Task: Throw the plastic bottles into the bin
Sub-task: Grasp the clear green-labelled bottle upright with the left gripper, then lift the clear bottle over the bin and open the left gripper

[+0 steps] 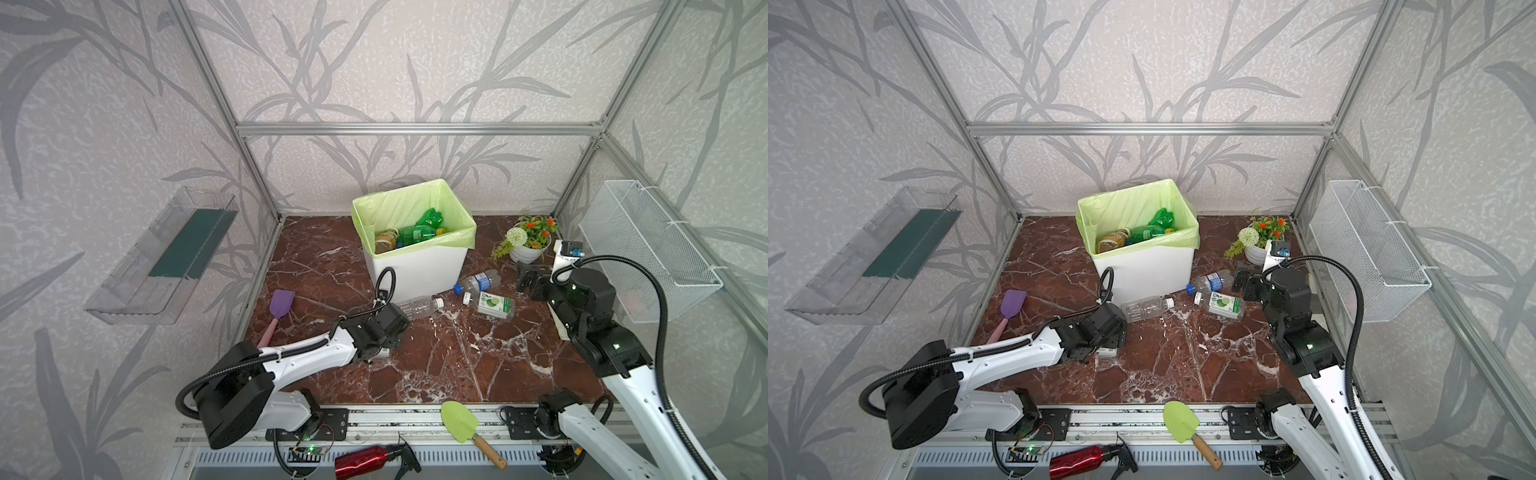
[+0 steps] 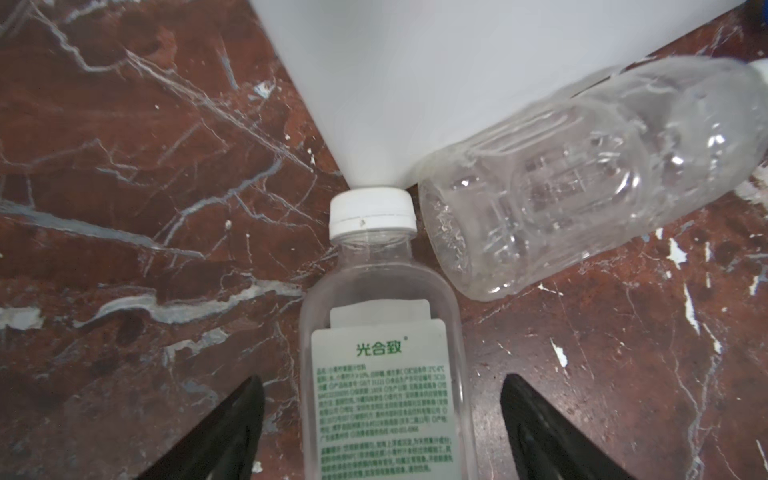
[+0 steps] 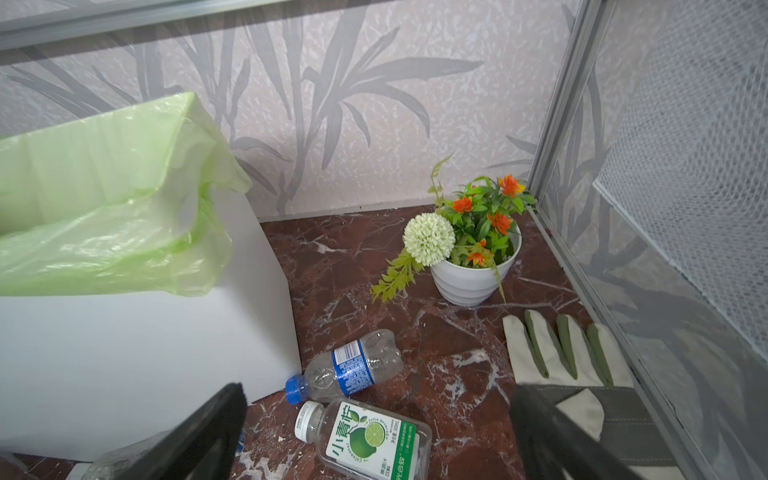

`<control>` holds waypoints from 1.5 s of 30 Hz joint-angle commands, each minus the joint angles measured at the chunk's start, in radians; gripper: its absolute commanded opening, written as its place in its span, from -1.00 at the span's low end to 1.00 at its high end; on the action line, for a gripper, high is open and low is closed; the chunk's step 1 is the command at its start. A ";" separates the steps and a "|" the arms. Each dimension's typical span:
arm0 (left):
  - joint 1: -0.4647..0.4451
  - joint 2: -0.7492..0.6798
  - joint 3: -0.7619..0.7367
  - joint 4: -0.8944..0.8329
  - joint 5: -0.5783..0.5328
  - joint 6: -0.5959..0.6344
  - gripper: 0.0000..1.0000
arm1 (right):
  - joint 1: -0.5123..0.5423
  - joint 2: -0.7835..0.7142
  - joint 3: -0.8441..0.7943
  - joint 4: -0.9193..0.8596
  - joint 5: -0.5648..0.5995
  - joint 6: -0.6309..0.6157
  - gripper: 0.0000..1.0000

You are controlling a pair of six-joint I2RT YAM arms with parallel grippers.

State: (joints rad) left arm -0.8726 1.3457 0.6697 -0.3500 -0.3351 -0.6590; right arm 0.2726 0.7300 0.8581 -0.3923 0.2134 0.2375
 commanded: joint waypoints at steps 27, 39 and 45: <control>-0.012 -0.583 0.074 -0.351 -0.320 -0.037 -0.27 | -0.067 0.018 -0.033 0.046 -0.104 0.081 0.99; -0.013 -0.565 0.760 0.059 -0.342 0.941 -0.26 | -0.070 0.035 -0.034 0.080 -0.142 0.108 0.99; 0.002 -0.237 0.902 0.111 -0.175 0.899 -0.17 | -0.071 0.006 -0.032 0.050 -0.121 0.086 0.99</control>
State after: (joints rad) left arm -0.8799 0.9291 1.5631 -0.2306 -0.6254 0.1898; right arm 0.2073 0.7567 0.8272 -0.3416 0.0853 0.3321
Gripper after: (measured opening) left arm 0.617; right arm 0.993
